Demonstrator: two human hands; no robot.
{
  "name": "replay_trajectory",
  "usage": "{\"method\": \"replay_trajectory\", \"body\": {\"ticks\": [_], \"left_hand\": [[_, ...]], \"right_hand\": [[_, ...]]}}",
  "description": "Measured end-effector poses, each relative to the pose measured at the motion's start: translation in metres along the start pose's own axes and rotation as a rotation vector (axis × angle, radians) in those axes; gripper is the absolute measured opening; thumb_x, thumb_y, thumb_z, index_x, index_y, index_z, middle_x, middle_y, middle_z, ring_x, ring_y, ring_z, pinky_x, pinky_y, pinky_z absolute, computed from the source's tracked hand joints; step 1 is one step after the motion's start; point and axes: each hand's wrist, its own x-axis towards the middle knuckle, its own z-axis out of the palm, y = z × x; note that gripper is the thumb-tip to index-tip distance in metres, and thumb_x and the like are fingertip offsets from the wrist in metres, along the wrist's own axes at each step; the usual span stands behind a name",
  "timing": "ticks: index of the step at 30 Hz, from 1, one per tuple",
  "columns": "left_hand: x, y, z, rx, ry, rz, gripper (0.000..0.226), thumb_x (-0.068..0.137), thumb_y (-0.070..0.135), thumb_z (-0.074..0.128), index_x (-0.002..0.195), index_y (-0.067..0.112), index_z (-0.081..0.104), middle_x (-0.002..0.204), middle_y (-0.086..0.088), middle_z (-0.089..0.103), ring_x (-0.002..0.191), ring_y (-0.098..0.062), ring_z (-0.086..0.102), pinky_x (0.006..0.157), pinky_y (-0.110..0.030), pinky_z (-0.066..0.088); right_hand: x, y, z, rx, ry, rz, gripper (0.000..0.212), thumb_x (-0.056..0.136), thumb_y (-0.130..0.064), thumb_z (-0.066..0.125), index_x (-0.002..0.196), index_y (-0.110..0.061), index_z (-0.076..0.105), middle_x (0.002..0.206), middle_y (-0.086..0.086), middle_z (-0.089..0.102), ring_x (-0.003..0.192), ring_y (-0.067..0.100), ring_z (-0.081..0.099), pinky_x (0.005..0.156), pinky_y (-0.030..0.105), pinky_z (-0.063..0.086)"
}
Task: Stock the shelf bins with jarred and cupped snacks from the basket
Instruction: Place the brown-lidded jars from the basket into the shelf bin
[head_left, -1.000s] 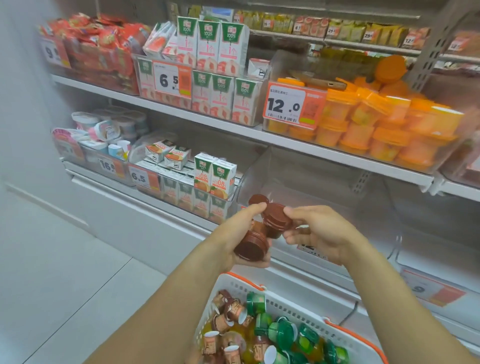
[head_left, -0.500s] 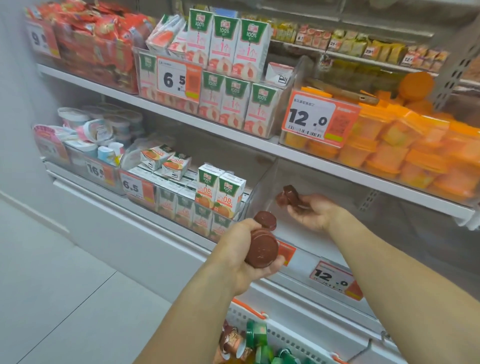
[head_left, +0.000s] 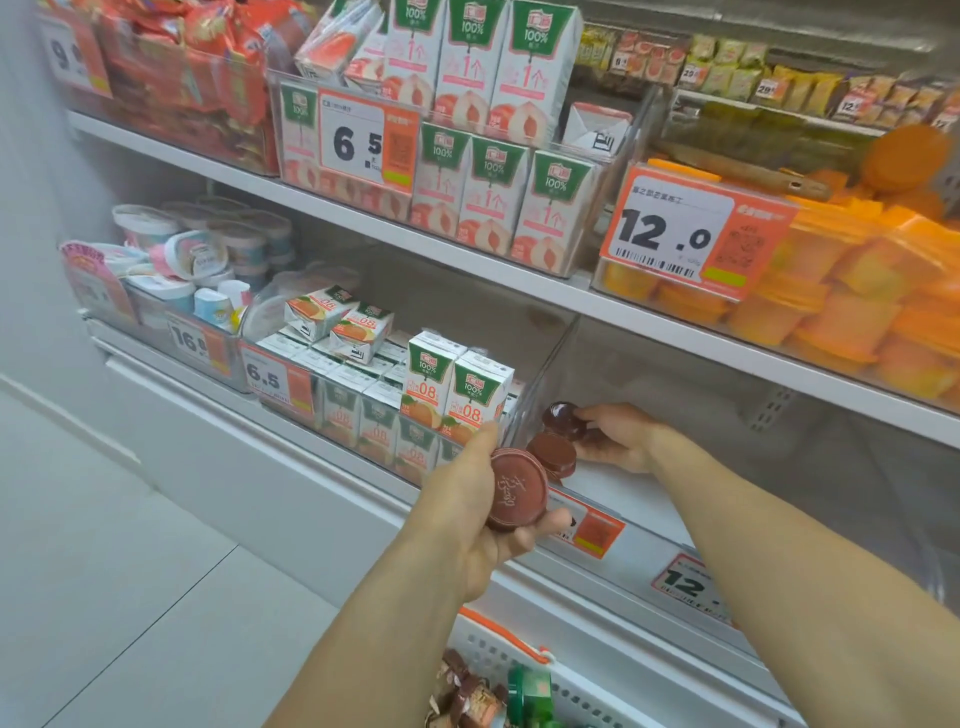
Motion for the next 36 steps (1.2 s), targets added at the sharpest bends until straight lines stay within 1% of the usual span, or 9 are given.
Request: {"method": "replay_trajectory", "body": {"ticks": [3, 7, 12, 17, 21, 24, 29, 33, 36], "left_hand": [[-0.003, 0.000, 0.004, -0.051, -0.028, 0.003, 0.032, 0.100, 0.042, 0.052, 0.097, 0.010, 0.054, 0.083, -0.019, 0.063, 0.075, -0.043, 0.066, 0.032, -0.021, 0.040], [-0.004, -0.004, 0.010, -0.069, -0.087, -0.002, 0.032, 0.101, 0.032, 0.049, 0.109, 0.002, 0.054, 0.092, -0.021, 0.062, 0.076, -0.047, 0.069, 0.042, -0.033, 0.056], [-0.005, -0.006, 0.020, -0.142, -0.082, 0.008, 0.029, 0.099, 0.030, 0.060, 0.111, 0.005, 0.054, 0.115, -0.024, 0.062, 0.102, -0.045, 0.066, 0.066, -0.052, 0.062], [-0.004, -0.019, 0.031, -0.118, -0.018, 0.086, 0.035, 0.093, 0.042, 0.066, 0.105, 0.009, 0.067, 0.099, -0.016, 0.074, 0.088, -0.029, 0.073, 0.070, -0.037, 0.060], [-0.006, -0.029, 0.043, -0.096, -0.040, 0.161, 0.039, 0.090, 0.041, 0.068, 0.098, 0.003, 0.073, 0.091, -0.012, 0.077, 0.071, -0.018, 0.073, 0.056, -0.026, 0.058], [-0.009, -0.031, 0.045, -0.117, -0.038, 0.134, 0.042, 0.096, 0.045, 0.058, 0.102, 0.004, 0.068, 0.098, -0.015, 0.075, 0.090, -0.027, 0.072, 0.078, -0.037, 0.058], [-0.010, -0.032, 0.049, -0.008, -0.168, 0.108, 0.020, 0.092, 0.016, 0.067, 0.102, 0.000, 0.072, 0.105, -0.023, 0.073, 0.090, -0.029, 0.069, 0.078, -0.033, 0.059], [-0.007, -0.039, 0.053, 0.011, -0.132, 0.292, 0.032, 0.083, -0.001, 0.074, 0.113, 0.001, 0.064, 0.107, -0.020, 0.071, 0.097, -0.031, 0.072, 0.086, -0.042, 0.059], [-0.003, -0.045, 0.056, 0.250, -0.033, 0.520, 0.043, 0.073, -0.007, 0.081, 0.107, 0.013, 0.065, 0.103, -0.007, 0.070, 0.095, -0.021, 0.070, 0.087, -0.038, 0.058]], "right_hand": [[-0.007, -0.001, -0.002, -0.105, -0.025, 0.009, 0.040, 0.097, -0.027, 0.061, 0.125, 0.001, 0.057, 0.087, 0.015, 0.058, 0.061, 0.020, 0.062, 0.057, 0.031, 0.056], [-0.034, -0.008, -0.006, -0.288, 0.000, -0.031, 0.042, 0.099, -0.042, 0.056, 0.116, -0.004, 0.059, 0.098, 0.017, 0.064, 0.069, 0.023, 0.062, 0.059, 0.032, 0.055], [-0.101, -0.027, -0.005, -0.395, 0.148, -0.404, 0.025, 0.097, -0.030, 0.061, 0.091, -0.006, 0.066, 0.078, 0.013, 0.066, 0.062, 0.021, 0.059, 0.056, 0.029, 0.049], [-0.202, -0.012, 0.004, -0.343, -0.285, -0.547, 0.049, 0.078, -0.044, 0.076, 0.111, -0.011, 0.063, 0.088, 0.007, 0.068, 0.068, 0.017, 0.063, 0.058, 0.027, 0.050], [-0.220, 0.008, 0.006, -0.470, -0.135, -0.780, 0.053, 0.069, -0.040, 0.088, 0.111, -0.023, 0.060, 0.101, 0.006, 0.069, 0.075, 0.026, 0.067, 0.065, 0.027, 0.055], [-0.217, 0.008, -0.010, -0.216, -0.227, -0.678, 0.044, 0.079, -0.029, 0.081, 0.118, -0.016, 0.066, 0.104, 0.012, 0.069, 0.078, 0.024, 0.062, 0.065, 0.029, 0.050], [-0.216, 0.006, -0.041, 0.057, -0.540, -0.455, 0.046, 0.090, -0.019, 0.063, 0.134, -0.006, 0.059, 0.118, 0.019, 0.062, 0.096, 0.025, 0.056, 0.075, 0.033, 0.044], [-0.213, 0.007, -0.053, 0.081, -0.466, -0.426, 0.054, 0.087, -0.034, 0.068, 0.134, -0.009, 0.059, 0.119, 0.019, 0.063, 0.101, 0.029, 0.060, 0.079, 0.037, 0.048], [-0.210, 0.007, -0.052, 0.052, -0.368, -0.431, 0.050, 0.090, -0.037, 0.070, 0.127, -0.005, 0.062, 0.109, 0.018, 0.065, 0.092, 0.027, 0.062, 0.073, 0.032, 0.050]]}}
